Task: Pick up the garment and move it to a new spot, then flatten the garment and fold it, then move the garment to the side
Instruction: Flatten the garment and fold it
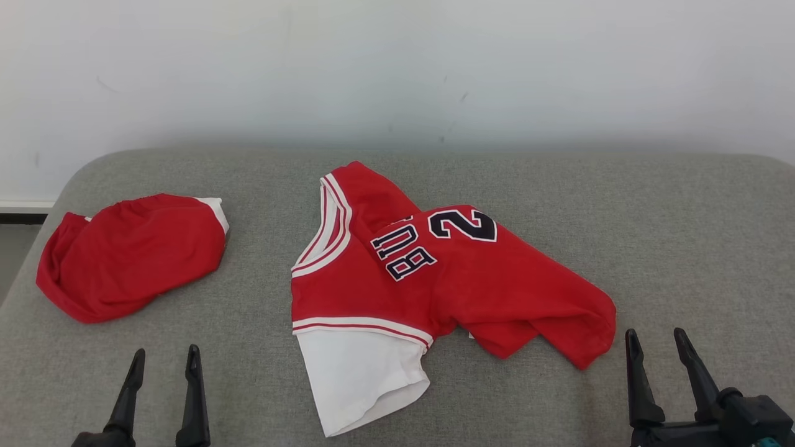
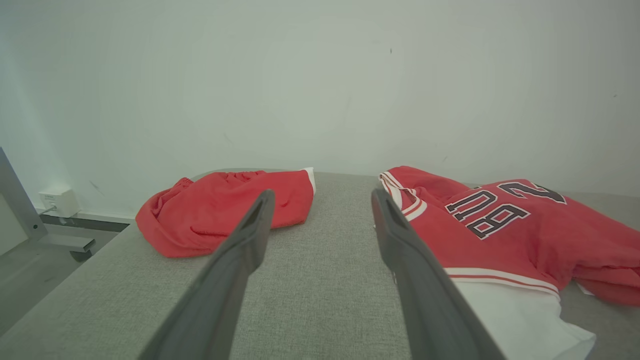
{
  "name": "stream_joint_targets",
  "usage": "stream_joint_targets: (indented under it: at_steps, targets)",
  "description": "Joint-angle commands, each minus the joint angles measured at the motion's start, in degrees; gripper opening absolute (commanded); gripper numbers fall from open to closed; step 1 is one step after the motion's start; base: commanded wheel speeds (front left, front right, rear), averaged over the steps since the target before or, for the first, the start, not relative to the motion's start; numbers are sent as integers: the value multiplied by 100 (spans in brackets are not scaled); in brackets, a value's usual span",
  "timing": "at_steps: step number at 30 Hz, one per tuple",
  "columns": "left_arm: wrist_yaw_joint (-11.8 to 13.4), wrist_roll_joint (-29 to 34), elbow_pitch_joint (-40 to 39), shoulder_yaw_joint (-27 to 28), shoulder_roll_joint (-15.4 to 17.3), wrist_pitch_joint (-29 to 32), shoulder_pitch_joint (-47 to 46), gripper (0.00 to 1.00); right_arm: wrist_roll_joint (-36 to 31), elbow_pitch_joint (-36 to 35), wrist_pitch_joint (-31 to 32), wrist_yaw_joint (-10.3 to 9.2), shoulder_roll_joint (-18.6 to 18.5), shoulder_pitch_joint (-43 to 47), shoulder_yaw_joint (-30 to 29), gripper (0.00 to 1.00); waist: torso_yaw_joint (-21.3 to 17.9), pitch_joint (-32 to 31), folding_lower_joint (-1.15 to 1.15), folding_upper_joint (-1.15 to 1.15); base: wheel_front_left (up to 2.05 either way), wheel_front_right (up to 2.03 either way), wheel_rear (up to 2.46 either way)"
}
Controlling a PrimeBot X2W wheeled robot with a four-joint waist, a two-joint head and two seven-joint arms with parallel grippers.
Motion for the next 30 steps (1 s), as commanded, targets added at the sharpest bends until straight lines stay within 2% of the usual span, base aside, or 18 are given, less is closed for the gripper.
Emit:
stream_joint_targets:
  at_steps: [1, 17, 30]
  targets:
    - [-36, 46, 13, 36, -36, -19, 60, 100, -1, -3, -4, -13, -7, 57, 12, 100, -11, -10, 0, 0, 0, 0, 0]
    - [-328, 386, 293, 158, -234, -19, 118, 100, 43, 123, -4, -13, -35, 147, 20, 100, -68, -148, 0, 0, 0, 0, 0]
    - [-393, 480, 371, 237, -281, -19, 155, 100, 74, 171, -4, -13, -40, 199, 44, 100, -72, -191, 0, 0, 0, 0, 0]
